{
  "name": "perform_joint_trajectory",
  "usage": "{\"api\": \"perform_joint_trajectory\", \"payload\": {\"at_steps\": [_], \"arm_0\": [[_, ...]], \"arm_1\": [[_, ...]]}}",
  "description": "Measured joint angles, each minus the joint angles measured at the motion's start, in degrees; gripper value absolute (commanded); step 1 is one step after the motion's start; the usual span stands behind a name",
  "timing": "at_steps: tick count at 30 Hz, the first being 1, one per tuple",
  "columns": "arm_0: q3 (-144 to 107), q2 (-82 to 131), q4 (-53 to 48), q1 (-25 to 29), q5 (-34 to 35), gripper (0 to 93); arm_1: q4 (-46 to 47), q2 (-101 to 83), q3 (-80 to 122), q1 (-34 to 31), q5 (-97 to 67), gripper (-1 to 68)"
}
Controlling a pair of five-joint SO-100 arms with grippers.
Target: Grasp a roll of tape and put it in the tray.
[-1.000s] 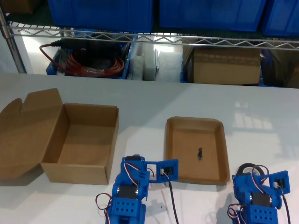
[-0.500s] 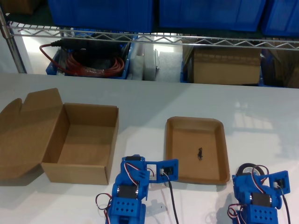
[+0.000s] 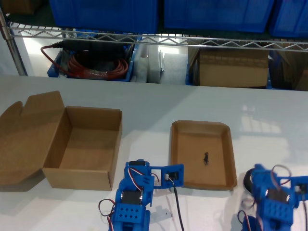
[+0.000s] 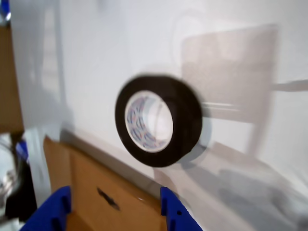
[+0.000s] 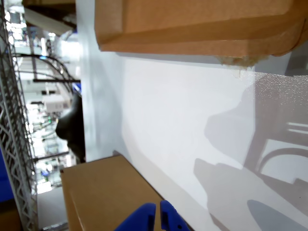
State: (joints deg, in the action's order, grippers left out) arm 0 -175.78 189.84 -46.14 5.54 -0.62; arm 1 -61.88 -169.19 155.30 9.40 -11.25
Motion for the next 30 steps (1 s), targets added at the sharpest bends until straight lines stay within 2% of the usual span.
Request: {"api": "perform_joint_trajectory", "payload": {"at_steps": [4, 8, 19, 30], "arm_0": [[0.0, 0.0, 0.0, 0.0, 0.0, 0.2], [0.0, 0.0, 0.0, 0.0, 0.0, 0.2], [0.0, 0.0, 0.0, 0.0, 0.0, 0.2], [0.0, 0.0, 0.0, 0.0, 0.0, 0.2]], "arm_1": [[-8.4, 16.9, -17.1, 7.7, -0.4, 27.8], [-10.3, 28.7, -21.4, 8.9, -2.2, 25.7], [-4.2, 47.5, -24.6, 9.0, -2.5, 24.9], [-0.8, 58.6, -28.7, 5.2, -2.5, 24.0]]}}
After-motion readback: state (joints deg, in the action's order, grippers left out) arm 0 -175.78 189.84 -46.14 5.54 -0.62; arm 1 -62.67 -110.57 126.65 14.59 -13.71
